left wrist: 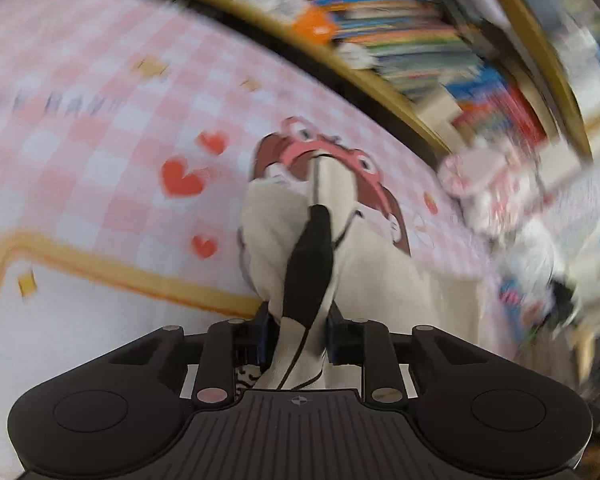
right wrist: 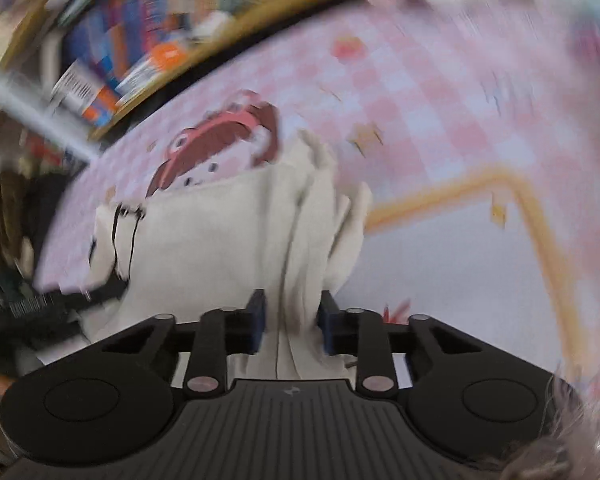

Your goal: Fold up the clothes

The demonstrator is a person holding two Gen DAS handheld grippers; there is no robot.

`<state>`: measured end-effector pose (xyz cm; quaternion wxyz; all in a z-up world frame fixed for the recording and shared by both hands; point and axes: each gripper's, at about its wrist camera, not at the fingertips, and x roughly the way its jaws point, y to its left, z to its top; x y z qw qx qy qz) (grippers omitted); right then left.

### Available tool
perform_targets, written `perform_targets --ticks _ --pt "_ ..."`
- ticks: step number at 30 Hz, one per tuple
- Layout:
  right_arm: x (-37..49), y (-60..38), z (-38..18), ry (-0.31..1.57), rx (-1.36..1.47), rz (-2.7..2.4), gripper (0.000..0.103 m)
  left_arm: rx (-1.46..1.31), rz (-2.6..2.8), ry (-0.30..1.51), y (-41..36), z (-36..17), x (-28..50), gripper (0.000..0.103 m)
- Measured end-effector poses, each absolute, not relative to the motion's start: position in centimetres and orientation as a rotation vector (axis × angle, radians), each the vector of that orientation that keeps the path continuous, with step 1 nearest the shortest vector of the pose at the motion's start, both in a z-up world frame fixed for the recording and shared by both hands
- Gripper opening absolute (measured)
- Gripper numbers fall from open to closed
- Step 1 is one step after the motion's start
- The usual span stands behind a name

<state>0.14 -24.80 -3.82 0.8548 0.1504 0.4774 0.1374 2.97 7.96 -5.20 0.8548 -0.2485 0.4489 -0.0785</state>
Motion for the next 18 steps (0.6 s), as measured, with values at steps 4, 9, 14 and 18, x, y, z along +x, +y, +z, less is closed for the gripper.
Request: perform_targets --ticks 4,9,14,18 --pt "-0.6 -23.6 -2.8 0.944 0.183 0.322 0.022 -0.510 -0.167 0.942 7.6 -5.1 3.1 0.025" --pt "0.6 -25.8 -4.9 1.039 0.356 0.275 0.028 -0.687 -0.178 0.963 9.9 -6.4 3.2 0.031" --pt "1.0 -27.7 -6.1 1.090 0.540 0.241 0.039 -0.762 -0.170 0.971 10.6 -7.4 3.1 0.038" --pt "1.1 -27.9 -6.3 1.100 0.584 0.231 0.042 -0.785 -0.164 0.976 10.5 -7.6 3.2 0.036"
